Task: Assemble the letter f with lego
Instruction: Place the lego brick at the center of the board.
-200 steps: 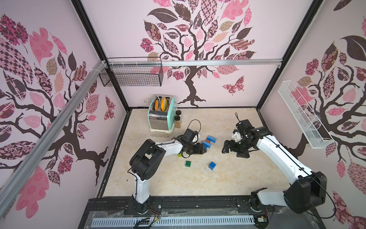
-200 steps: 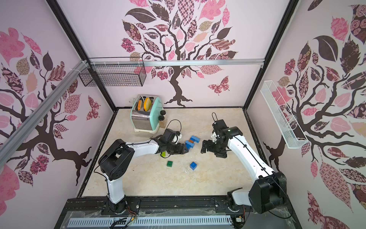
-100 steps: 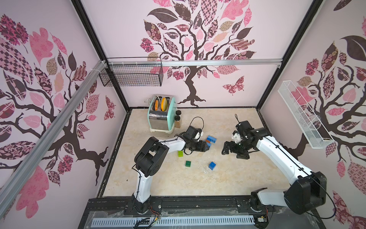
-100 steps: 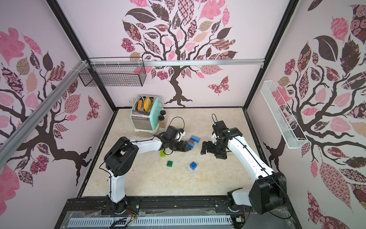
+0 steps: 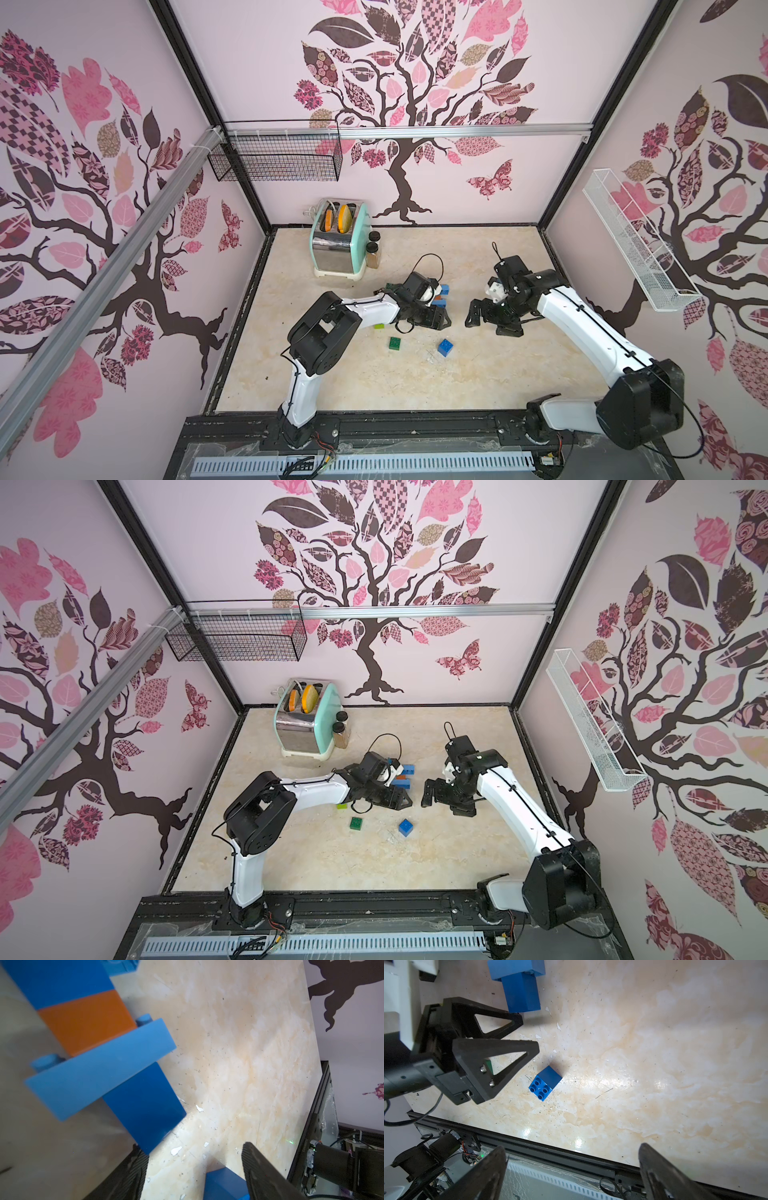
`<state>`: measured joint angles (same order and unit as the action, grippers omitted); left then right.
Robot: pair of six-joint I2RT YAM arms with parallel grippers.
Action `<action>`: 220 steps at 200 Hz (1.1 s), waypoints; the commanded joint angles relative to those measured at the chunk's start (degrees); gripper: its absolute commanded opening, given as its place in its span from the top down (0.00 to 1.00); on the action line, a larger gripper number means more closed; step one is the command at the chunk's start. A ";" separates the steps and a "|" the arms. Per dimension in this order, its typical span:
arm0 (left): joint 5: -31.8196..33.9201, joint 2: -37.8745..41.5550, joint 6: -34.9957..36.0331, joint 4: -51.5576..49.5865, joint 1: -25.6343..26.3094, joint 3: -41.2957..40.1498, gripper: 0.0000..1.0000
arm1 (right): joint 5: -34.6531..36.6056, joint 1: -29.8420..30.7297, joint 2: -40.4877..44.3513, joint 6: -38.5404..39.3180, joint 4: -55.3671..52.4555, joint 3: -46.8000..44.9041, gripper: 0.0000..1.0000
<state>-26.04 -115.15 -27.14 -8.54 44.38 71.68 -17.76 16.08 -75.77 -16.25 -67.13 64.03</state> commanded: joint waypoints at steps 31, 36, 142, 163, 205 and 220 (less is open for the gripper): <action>4.48 5.55 -2.99 -2.22 -2.43 -2.57 0.26 | 2.19 2.47 -0.36 -0.16 2.26 -2.33 0.00; 5.03 7.54 -2.58 -2.88 -2.54 -3.54 0.25 | 3.07 3.60 -0.26 -0.23 2.78 -2.36 0.00; 16.55 41.71 -0.73 -40.80 -8.56 -10.60 0.02 | 13.47 21.47 -11.29 -0.89 16.54 -3.86 0.04; 12.68 45.75 -3.57 -39.54 -11.76 -16.45 0.02 | 14.27 23.18 -13.93 -0.36 18.61 -3.84 0.08; 10.00 49.45 -5.97 -40.04 -15.47 -23.04 0.02 | 14.46 23.94 -17.96 -0.80 20.66 -3.54 0.16; 11.03 50.70 -6.09 -39.90 -15.46 -24.17 0.02 | 14.41 24.58 -18.57 -0.63 21.17 -3.31 0.20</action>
<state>-14.74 -67.22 -32.12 -47.86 29.02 48.58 -4.23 39.81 -93.76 -16.80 -48.12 59.88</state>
